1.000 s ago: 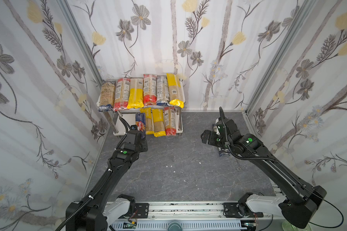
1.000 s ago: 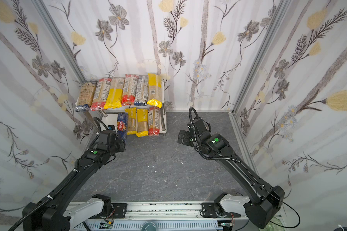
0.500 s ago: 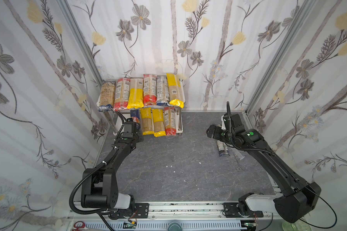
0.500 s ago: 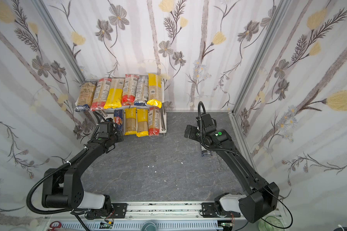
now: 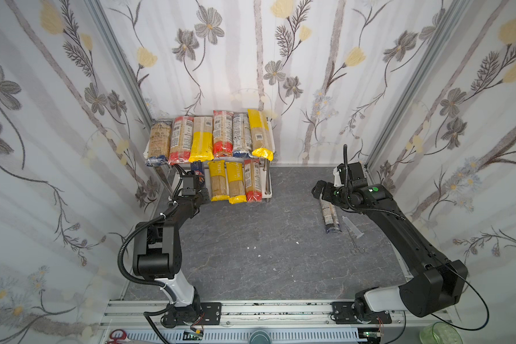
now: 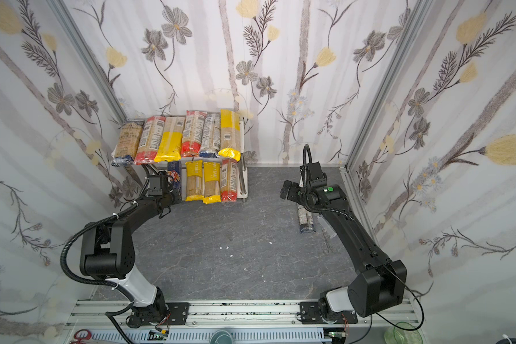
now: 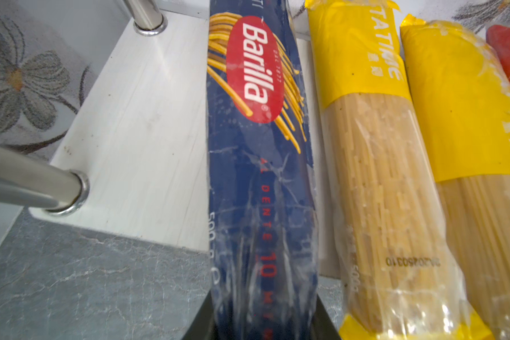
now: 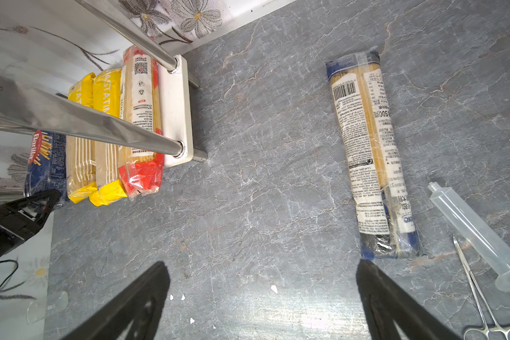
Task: Arrange pasta packages on shelves
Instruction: Place the pasta bag on the shelf.
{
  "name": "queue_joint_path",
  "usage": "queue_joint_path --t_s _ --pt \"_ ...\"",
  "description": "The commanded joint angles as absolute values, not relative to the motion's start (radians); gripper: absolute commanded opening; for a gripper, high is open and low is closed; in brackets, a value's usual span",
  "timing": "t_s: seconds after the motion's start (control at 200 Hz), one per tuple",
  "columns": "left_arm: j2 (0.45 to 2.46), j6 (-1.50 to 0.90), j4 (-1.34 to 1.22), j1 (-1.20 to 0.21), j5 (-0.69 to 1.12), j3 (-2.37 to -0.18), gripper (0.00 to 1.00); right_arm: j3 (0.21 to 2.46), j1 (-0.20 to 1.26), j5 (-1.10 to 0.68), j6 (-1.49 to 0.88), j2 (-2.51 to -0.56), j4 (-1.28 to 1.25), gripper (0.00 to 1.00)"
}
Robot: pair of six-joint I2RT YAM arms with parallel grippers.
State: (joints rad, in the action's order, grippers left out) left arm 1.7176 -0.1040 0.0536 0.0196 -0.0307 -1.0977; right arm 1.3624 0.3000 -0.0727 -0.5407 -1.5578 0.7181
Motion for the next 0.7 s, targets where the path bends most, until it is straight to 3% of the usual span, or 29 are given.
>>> queue_joint_path --t_s 0.0,0.095,0.15,0.215,0.315,0.435,0.699 --pt "1.748 -0.075 -0.077 0.021 0.001 -1.125 0.00 1.369 0.292 -0.076 -0.525 -1.560 0.721 1.00" --pt "1.758 -0.087 -0.075 0.021 0.006 -1.122 0.06 1.359 0.287 -0.067 -0.525 -1.547 0.732 1.00" --pt "1.755 -0.095 -0.075 0.021 0.008 -1.110 0.20 1.353 0.285 -0.056 -0.530 -1.538 0.735 1.00" --pt "1.745 -0.099 -0.074 0.021 0.010 -1.095 0.28 1.343 0.283 -0.049 -0.534 -1.527 0.737 1.00" --pt "1.717 -0.105 -0.071 0.021 0.008 -1.065 0.57 1.333 0.282 -0.049 -0.538 -1.516 0.738 1.00" --pt "1.679 -0.111 -0.065 0.021 -0.004 -1.032 0.86 1.331 0.282 -0.055 -0.539 -1.510 0.738 1.00" --pt "1.587 -0.148 -0.051 0.021 0.019 -0.971 0.95 1.322 0.284 -0.071 -0.536 -1.486 0.748 1.00"
